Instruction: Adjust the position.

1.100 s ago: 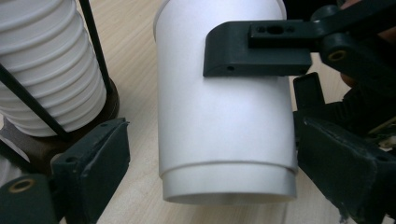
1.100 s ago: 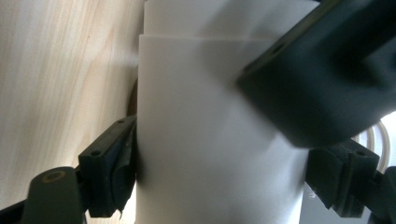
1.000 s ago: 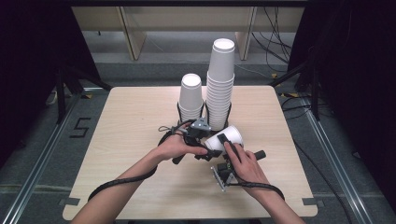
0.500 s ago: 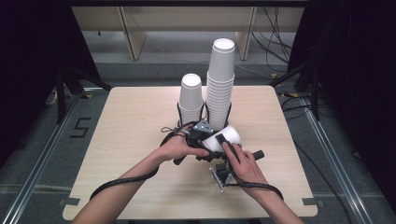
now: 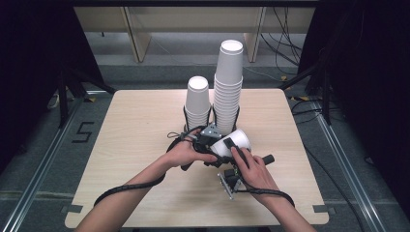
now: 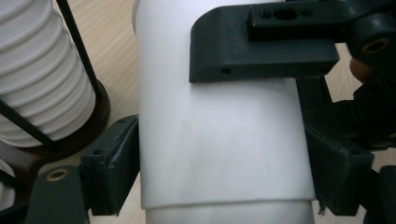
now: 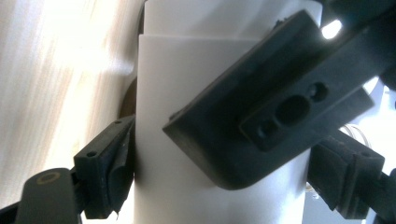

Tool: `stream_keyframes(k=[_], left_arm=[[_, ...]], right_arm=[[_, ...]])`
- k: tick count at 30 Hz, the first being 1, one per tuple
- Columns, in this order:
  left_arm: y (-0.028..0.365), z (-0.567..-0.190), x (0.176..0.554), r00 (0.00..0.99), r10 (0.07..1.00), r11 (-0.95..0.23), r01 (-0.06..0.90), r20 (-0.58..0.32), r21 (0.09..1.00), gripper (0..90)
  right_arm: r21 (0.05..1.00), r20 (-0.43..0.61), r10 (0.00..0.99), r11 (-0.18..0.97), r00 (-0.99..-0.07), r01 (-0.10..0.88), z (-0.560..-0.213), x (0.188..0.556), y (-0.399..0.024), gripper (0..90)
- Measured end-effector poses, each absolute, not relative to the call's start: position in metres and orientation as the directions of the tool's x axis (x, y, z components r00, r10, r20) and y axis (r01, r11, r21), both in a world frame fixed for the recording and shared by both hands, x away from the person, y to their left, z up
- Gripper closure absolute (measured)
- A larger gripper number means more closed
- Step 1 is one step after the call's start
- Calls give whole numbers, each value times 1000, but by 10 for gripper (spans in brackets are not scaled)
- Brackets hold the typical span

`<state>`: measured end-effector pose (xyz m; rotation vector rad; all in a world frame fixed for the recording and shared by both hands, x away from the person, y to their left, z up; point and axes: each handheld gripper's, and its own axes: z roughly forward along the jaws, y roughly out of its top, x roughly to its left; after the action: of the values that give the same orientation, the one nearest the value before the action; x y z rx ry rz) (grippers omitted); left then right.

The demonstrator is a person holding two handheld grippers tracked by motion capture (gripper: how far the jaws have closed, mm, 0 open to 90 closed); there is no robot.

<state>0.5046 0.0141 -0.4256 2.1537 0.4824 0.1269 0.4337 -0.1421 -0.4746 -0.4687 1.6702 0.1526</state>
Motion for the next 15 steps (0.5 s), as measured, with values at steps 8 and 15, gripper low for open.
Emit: stream_keyframes(k=[8, 15], left_arm=[[15, -427, 504, 917, 393, -517, 285, -72, 807, 210], [16, -427, 505, 912, 404, -497, 280, -66, 821, 212]], right_arm=[[-192, -963, -251, 896, -99, -400, -474, 435, -142, 145], [-137, -969, -201, 919, -140, -371, -478, 432, -142, 45]])
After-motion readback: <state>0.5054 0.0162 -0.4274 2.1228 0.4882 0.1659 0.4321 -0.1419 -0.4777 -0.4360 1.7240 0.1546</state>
